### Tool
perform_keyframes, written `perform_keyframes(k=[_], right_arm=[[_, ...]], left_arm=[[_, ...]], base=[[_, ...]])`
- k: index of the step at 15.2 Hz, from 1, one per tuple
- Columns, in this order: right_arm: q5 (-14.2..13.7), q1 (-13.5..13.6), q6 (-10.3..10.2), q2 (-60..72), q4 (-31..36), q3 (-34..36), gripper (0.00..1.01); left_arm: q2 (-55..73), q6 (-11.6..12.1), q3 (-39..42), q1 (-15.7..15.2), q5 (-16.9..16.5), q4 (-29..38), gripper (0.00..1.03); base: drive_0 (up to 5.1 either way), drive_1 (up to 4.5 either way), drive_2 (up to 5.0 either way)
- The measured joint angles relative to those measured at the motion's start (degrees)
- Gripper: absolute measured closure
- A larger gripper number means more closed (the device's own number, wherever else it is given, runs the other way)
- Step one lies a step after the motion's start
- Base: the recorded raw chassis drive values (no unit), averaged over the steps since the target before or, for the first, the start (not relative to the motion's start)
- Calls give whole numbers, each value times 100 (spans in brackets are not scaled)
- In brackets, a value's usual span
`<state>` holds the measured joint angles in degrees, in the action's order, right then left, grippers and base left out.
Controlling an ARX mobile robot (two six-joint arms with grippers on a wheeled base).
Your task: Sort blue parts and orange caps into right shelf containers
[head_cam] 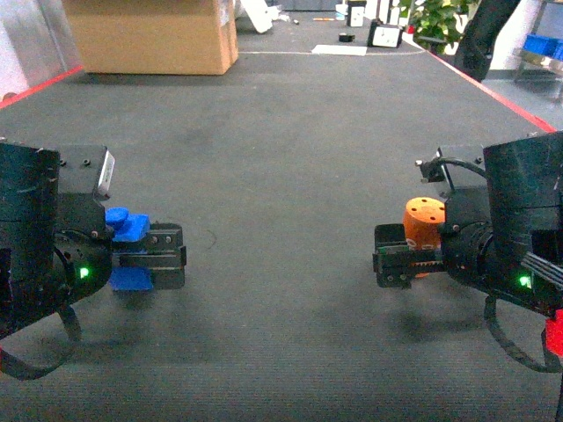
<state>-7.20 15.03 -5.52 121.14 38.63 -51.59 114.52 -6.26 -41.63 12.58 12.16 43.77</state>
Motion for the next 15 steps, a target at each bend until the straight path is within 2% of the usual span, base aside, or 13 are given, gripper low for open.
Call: perform_keyframes(k=[2,3,4,8,9,11,13,15], right_arm=[[-122,37,0,59,13,-70,5],[-144,42,26,68,-52,-94,16],[-157,74,68,68,-61,-96,27],[-195,74,131,68,-76,-96,54],[-177,85,127,42,-2,-70,56],[-240,114,48,-199,450,229,56],[-354,149,-33,-1054,1073,841,56],[-520,188,-70,-2286,1458,1569,56]], left_arm=[[52,-48,-17,-7,37,-50,5],[52,-79,-17,-4,55,-39,6],[52,-87,-39,-2,107,-136,16],[50,-87,-37,37,98,-133,43],[-31,-136,50,63,-11,42,58],[-385,-175,323,98,-9,420,59],[-1211,-170,776,153,264,839,59],[-2258,127,1436,247,710,1204,59]], base=[[0,0,0],[0,0,0],[0,0,0],[0,0,0],[0,0,0],[0,0,0],[0,0,0],[0,0,0]])
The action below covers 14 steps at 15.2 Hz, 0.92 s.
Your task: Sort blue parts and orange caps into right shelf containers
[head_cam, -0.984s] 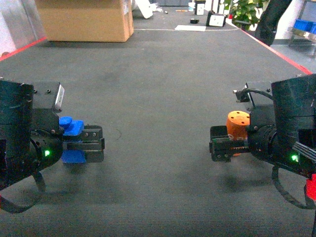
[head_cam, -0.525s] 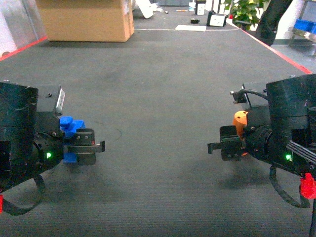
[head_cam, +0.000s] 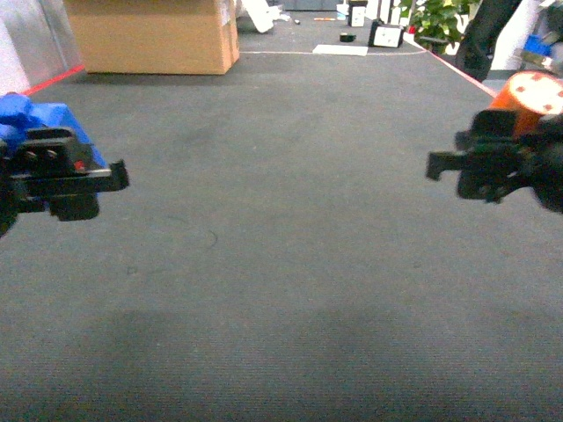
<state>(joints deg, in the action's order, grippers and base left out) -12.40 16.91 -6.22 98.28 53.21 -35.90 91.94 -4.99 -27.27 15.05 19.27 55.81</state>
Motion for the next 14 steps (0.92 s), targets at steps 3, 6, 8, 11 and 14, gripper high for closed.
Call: perform_keyframes(k=[3,6,8,11,14], right_arm=[[-629,295,160,-2411,-380,1464,56],[-1196,472,487,-4935,-1508,2072,57],[-1290,796,608,-5462,-1803,2155,57],[-1019,623,625,-5617,-2531,2164,57],[-398,-94,623,-6395,-2874,2653,57]], left_arm=[[-2413,417,1224,398,892,-778,59],[-5040,822,1340,1012,1718,-2081,59],[-5403,984,1331,1274,1956,-2277,59],[-5779,769,1320,804,754,-3545,59],[-6496,551,1792,31,-348,-3845,59]], base=[[0,0,0],[0,0,0],[0,0,0],[0,0,0],[0,0,0]])
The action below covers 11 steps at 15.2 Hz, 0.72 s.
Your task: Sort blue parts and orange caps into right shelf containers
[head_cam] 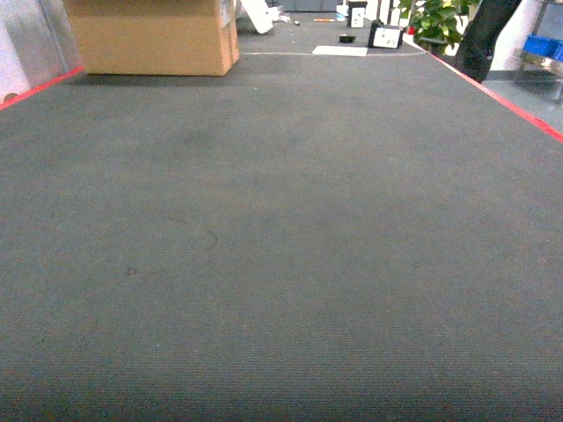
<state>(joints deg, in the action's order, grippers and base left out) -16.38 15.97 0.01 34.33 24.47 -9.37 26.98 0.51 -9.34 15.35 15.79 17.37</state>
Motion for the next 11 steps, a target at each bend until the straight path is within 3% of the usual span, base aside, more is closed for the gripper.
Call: perform_keyframes(k=[6,7,8,9,11], right_arm=[[866,-848,0,-1051,-522,538,57],[942,-938,0,-1176,-601,590,57],[1453,-1333,2,-1360,-745,638,57],[1552,-1606,-2,-1488,-813,662,57],[1639,-1600,-9,-1727,-973,726,57]], left_arm=[[-861,-15,505,-837,-863,-374,59],[-999,-20,568,-1189,-1335,-476,59],[-1121,-24,623,-1556,-1484,-542,59],[-1213,-35,636,-1582,-1482,-579,59],[-1394,-33,693,-1515,-1580,-695,59]], base=[[0,0,0],[0,0,0],[0,0,0],[0,0,0],[0,0,0]])
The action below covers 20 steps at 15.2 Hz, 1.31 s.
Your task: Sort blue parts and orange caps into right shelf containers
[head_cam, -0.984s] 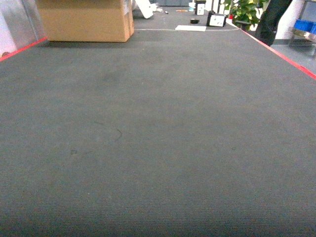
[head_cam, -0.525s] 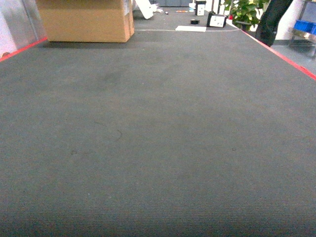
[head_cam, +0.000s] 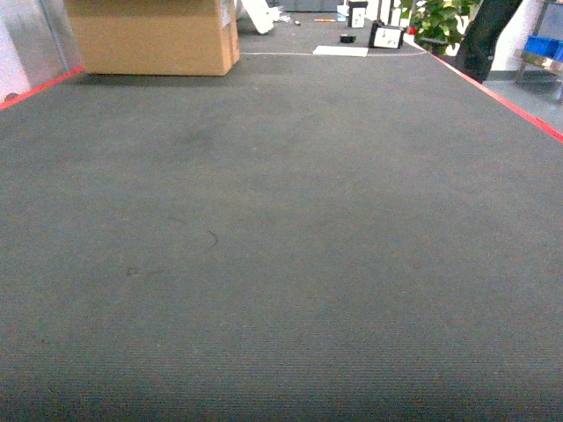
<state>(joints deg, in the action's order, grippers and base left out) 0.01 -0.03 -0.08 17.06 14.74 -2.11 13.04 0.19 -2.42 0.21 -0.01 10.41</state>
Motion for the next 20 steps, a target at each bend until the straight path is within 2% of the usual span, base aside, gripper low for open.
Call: perform_keyframes(k=[3,5,6,7,8,9,10,11,20], right_arm=[[0,2,-4,-297,-63,140,57],[-2,2,-7,-531,-315,140,57],[-2,2,-7,-608,-391,140,57],[-2,2,-4,-706,-479,140,57],[2,2,-7,-957,-828,136,57],[0,2,-7,-1550,-1572,136,57],[2,2,-7,-1683,-1388,120,57],[2,2,-7,-1679,-1543,136,57],[2,2,-7,-1679,-1510,136,57]], left_arm=[[-280,-2,157,-17,9,-39,59],[-1189,-2,155,-15,11,-1141,59],[-1241,-2,140,-15,7,-953,59],[-1241,-2,155,-15,-7,-1128,59],[-1241,-2,155,-15,0,-1117,59],[-1246,-2,155,-15,22,-1049,59],[-1246,0,155,-15,4,-1084,59],[-1246,-2,155,-15,2,-1084,59],[-1246,-2,155,-15,4,-1084,59]], base=[[0,0,0],[0,0,0],[0,0,0],[0,0,0],[0,0,0],[0,0,0],[0,0,0],[0,0,0],[0,0,0]])
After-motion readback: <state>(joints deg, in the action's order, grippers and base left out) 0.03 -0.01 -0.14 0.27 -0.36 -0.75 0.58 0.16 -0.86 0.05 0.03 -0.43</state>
